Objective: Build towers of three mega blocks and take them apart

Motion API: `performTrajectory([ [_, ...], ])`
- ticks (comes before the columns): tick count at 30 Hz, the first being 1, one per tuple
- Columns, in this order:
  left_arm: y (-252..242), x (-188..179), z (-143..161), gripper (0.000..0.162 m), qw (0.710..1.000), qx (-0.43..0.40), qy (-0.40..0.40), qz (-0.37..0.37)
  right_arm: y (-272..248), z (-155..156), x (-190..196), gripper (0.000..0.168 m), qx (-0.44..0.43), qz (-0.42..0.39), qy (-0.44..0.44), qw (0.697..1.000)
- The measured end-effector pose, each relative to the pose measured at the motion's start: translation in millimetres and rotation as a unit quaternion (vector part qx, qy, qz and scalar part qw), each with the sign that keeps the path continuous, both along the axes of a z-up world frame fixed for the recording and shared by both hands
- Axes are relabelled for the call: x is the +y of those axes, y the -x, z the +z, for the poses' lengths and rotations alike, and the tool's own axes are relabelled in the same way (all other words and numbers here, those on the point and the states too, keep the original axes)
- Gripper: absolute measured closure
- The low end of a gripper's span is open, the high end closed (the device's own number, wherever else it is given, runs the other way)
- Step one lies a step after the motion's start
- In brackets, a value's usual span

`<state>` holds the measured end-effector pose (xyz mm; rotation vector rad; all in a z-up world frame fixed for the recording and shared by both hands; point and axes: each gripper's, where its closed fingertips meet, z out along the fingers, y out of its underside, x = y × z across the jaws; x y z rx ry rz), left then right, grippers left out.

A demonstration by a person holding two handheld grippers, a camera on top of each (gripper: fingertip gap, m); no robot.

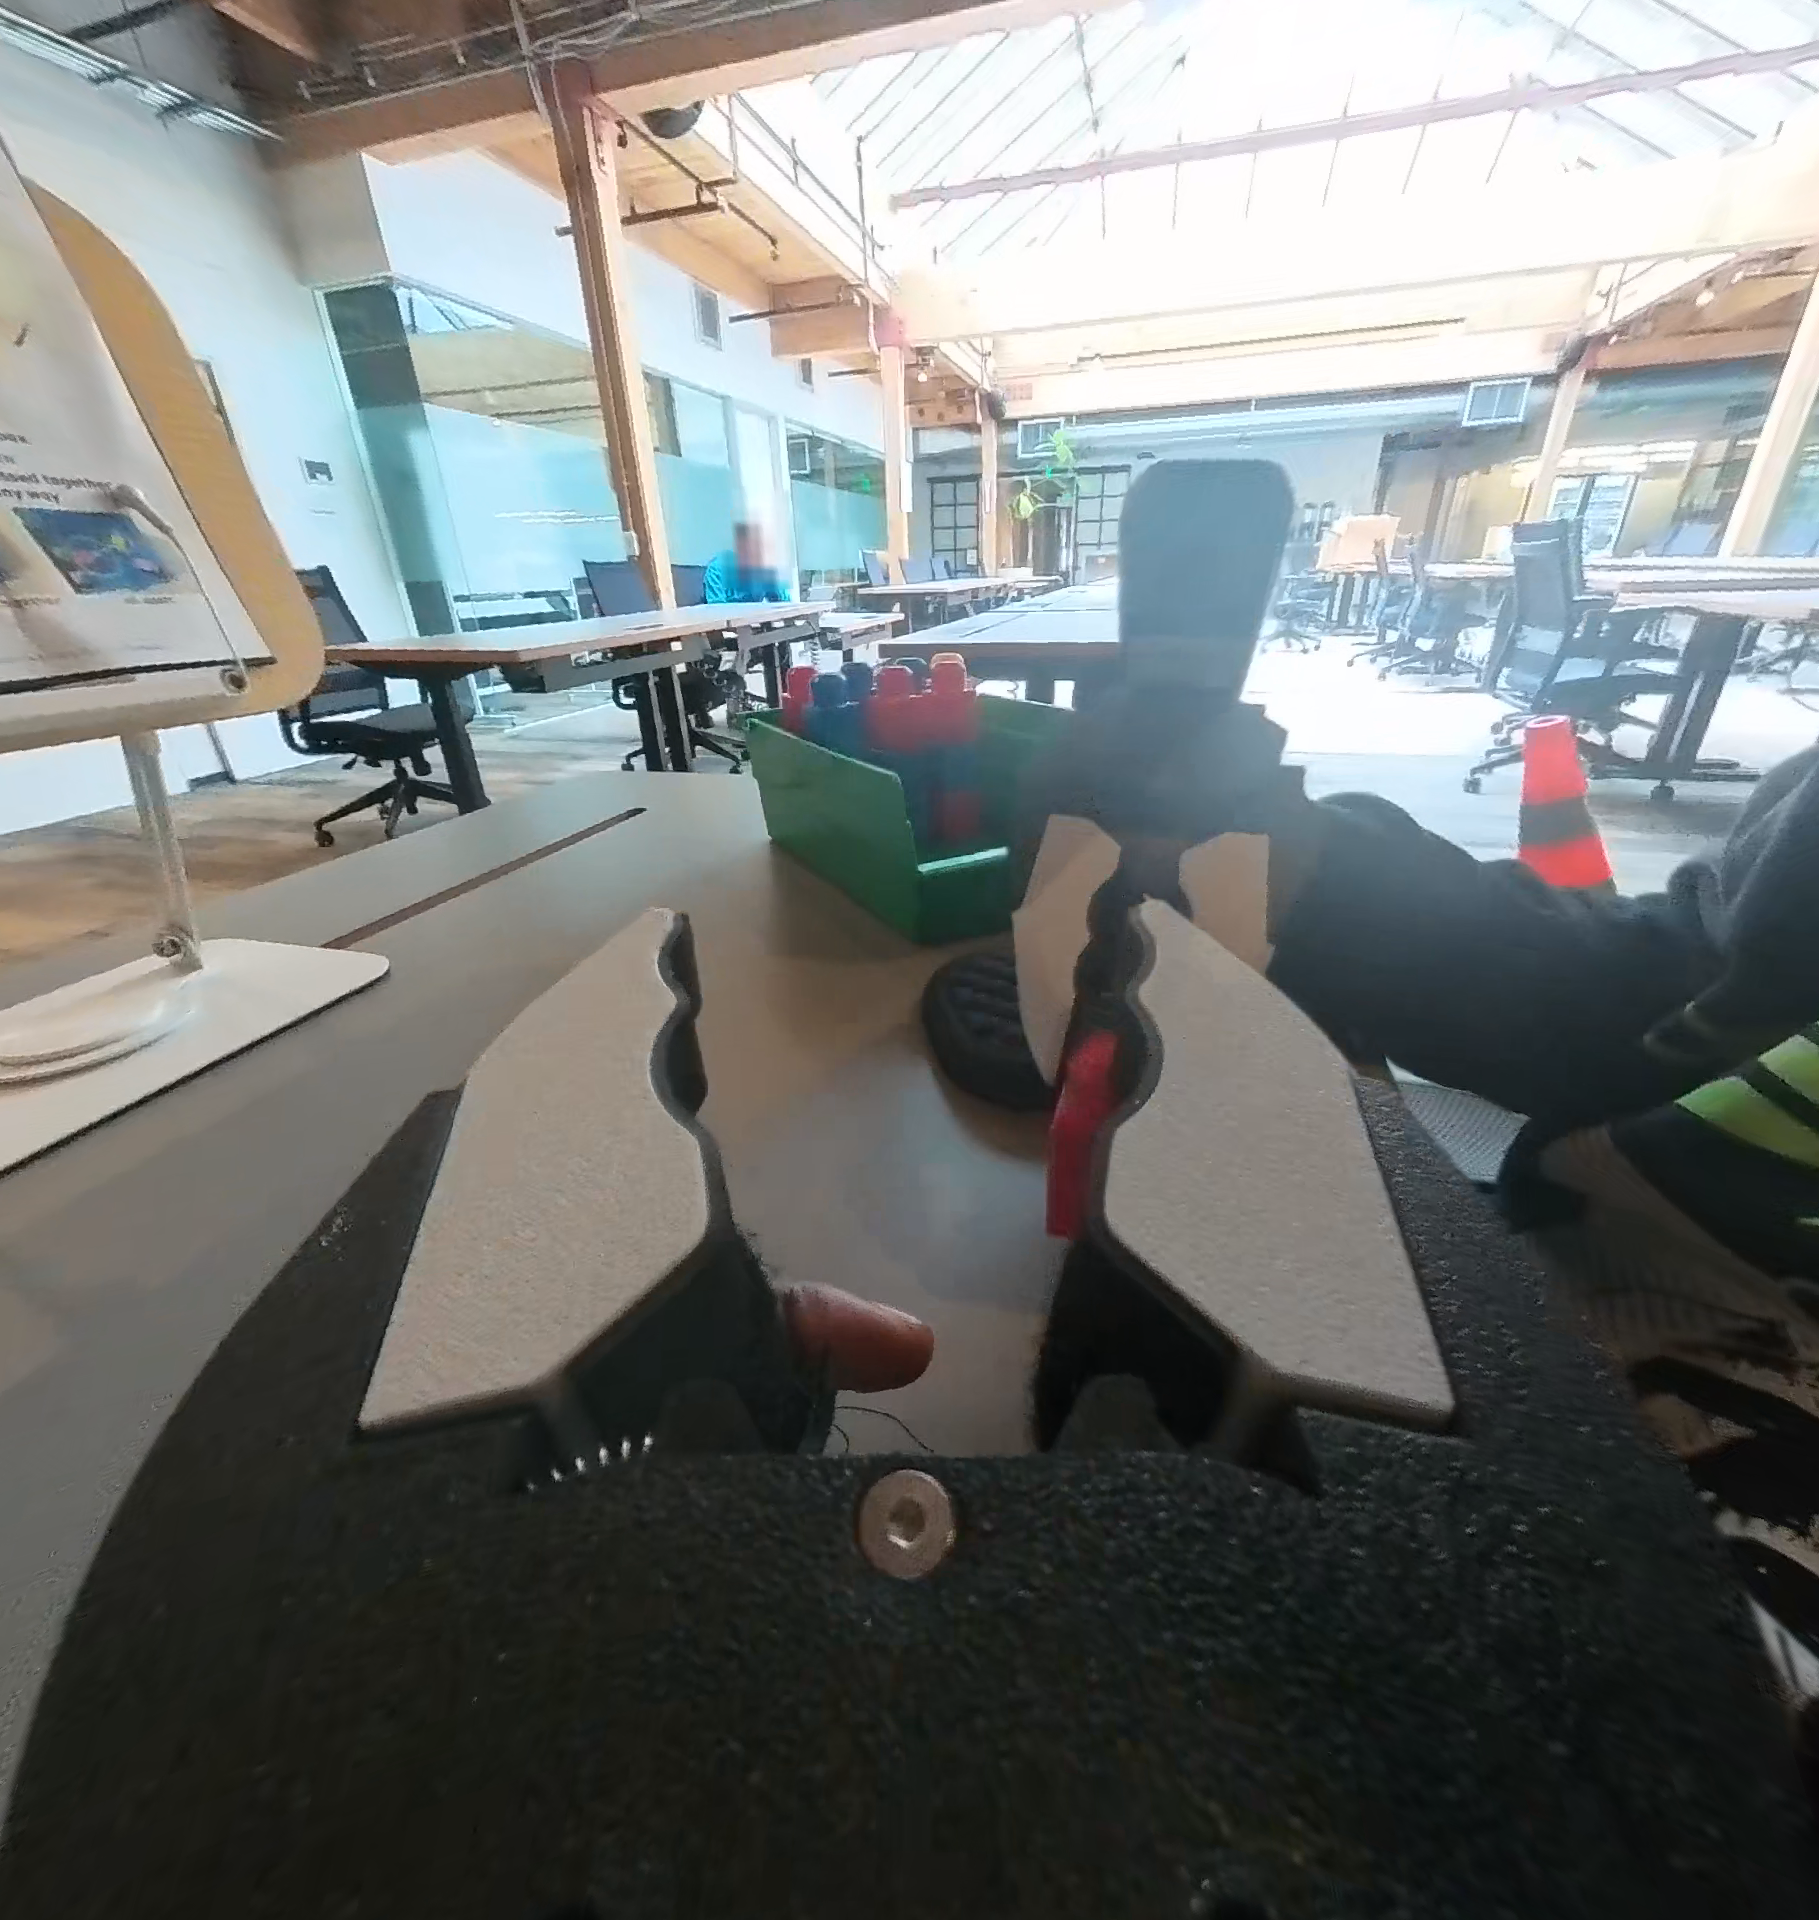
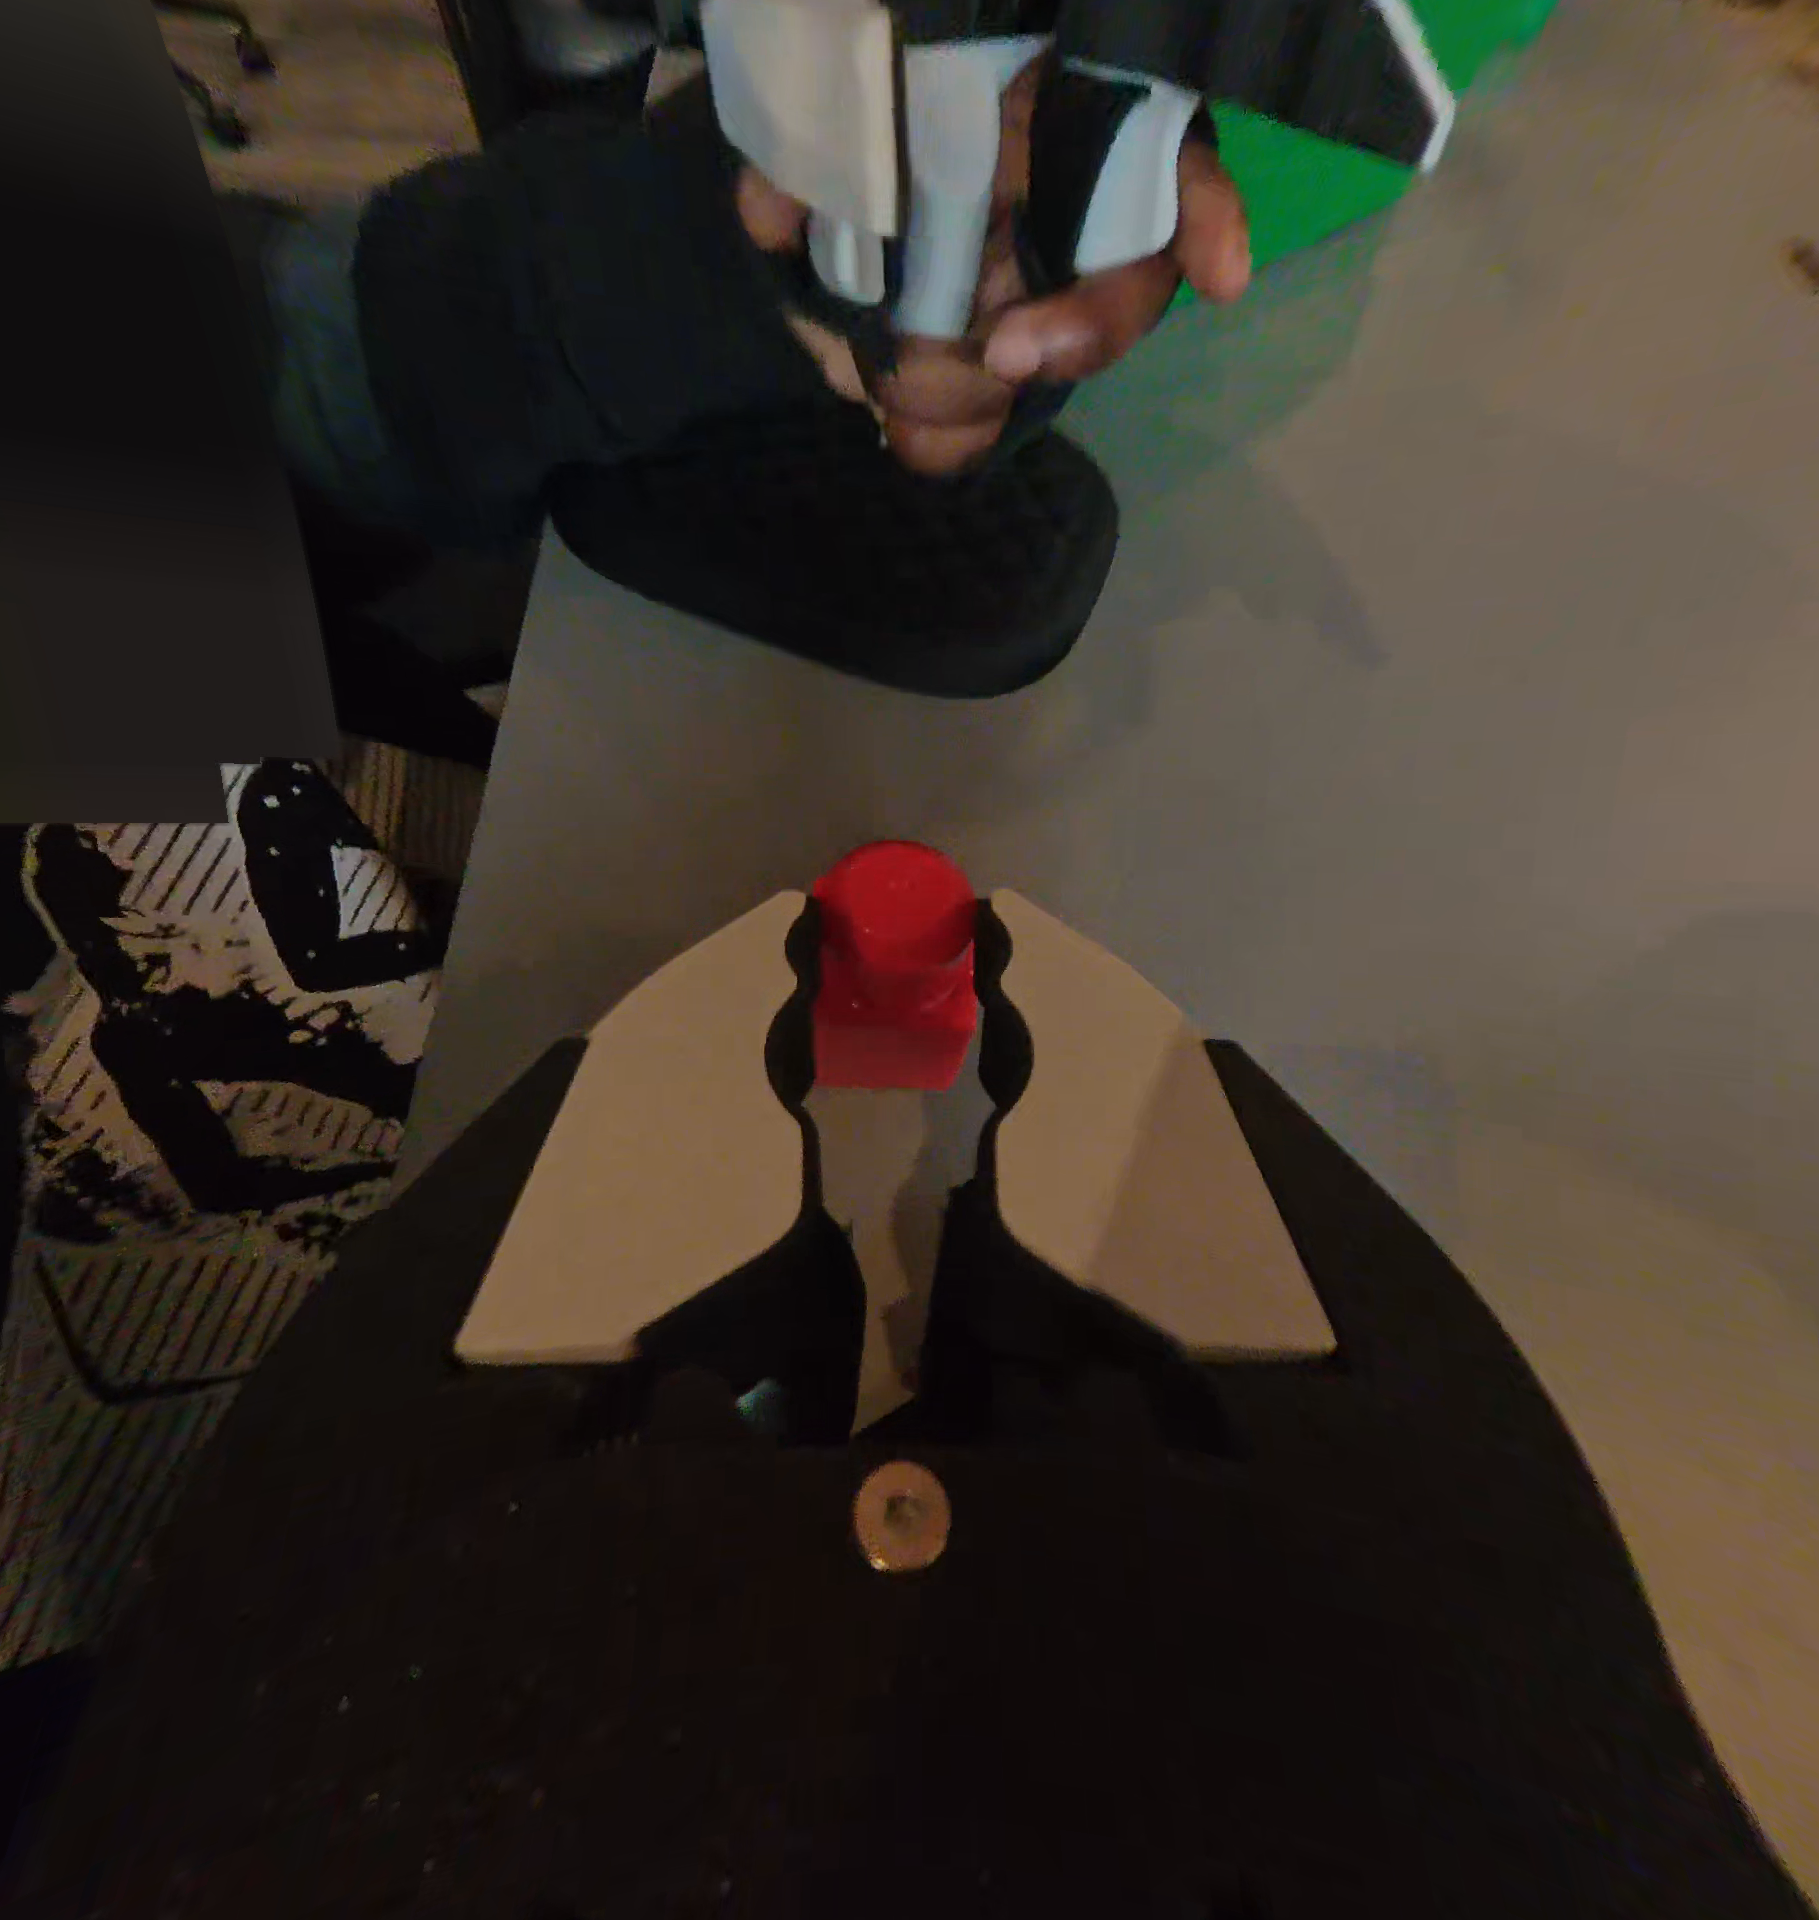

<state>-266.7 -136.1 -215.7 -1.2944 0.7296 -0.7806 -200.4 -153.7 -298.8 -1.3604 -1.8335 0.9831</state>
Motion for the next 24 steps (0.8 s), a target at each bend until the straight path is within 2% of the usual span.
performTrajectory([
  [11,-6,1,-12,0.085,0.999,0.035,0.002,-0.002,3,-16,12,0.141,-0.009,0.002,0.022,1.0],
  [21,-8,1,-14,0.086,0.999,0.044,-0.002,-0.002,2,-16,13,0.14,-0.001,0.0,0.019,1.0],
  [24,-8,1,-15,0.087,0.999,0.046,-0.005,-0.001,4,-15,15,0.125,0.003,-0.007,0.018,1.0],
])
